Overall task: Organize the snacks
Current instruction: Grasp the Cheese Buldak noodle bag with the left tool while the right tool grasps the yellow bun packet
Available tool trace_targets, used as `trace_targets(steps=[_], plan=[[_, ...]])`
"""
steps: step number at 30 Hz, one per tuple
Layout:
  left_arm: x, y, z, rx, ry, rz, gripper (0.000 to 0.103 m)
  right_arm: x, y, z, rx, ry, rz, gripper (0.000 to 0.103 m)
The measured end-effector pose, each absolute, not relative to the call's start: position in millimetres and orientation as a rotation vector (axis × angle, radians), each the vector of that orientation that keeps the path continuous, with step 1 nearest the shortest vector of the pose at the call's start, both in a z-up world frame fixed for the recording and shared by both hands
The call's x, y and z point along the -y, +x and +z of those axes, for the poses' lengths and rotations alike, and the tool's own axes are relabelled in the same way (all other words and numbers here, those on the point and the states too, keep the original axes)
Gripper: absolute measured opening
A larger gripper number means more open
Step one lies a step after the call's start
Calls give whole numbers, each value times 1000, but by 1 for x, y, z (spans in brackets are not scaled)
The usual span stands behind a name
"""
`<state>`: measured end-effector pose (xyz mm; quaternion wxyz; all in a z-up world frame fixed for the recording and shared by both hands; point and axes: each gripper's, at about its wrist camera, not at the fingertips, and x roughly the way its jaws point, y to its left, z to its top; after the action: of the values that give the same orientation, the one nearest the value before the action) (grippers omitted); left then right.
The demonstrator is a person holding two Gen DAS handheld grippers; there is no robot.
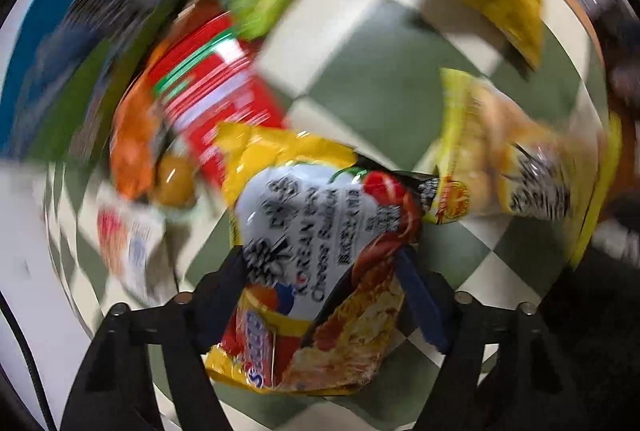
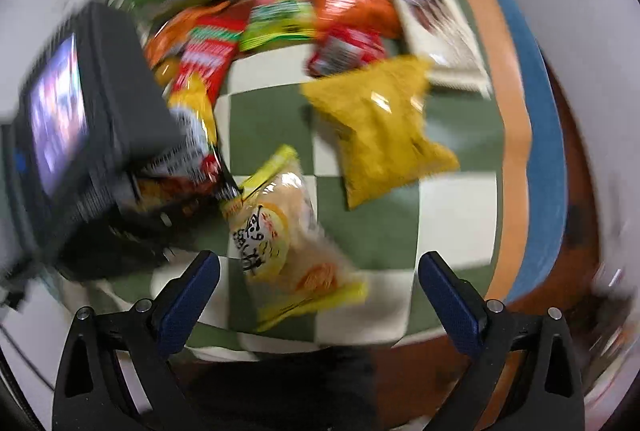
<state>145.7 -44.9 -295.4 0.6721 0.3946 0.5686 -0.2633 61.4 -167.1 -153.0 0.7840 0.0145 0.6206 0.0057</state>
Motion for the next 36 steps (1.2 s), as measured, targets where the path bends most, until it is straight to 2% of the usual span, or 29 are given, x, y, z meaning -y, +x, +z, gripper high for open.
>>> trace_targets(steps=[6,8,9,10,13,16,17,18,22,23,26,28,36], plan=[[-36,194,-287,-1511,313,-278,72,125,82,-197,-1441,-190,139,88],[-58,201,-286,-1541,176,-221,73,123,90,-217,-1516,-100,161,78],[-65,203,-285,-1542,139,-203,73,125,92,-226,-1558,-33,152,68],[-70,205,-282,-1541,122,-195,73,129,94,-236,-1596,46,125,63],[-69,203,-257,-1478,223,-267,72,133,93,-241,-1605,154,101,57],[-44,203,-229,-1393,432,-412,72,131,92,-234,-1589,166,110,55],[-32,198,-226,-1355,529,-468,74,131,91,-232,-1586,162,109,55],[-14,193,-228,-1328,615,-515,80,131,89,-232,-1582,158,107,54],[24,191,-277,-1345,958,-609,82,131,80,-229,-1580,171,93,52],[27,193,-293,-1368,1013,-610,86,133,74,-236,-1577,175,91,52],[32,202,-312,-1383,1040,-586,87,147,59,-233,-1578,192,78,51],[30,216,-309,-1415,921,-545,83,150,58,-235,-1572,204,67,49],[-43,264,-274,-1657,105,-212,82,163,48,-224,-1524,296,53,46]])
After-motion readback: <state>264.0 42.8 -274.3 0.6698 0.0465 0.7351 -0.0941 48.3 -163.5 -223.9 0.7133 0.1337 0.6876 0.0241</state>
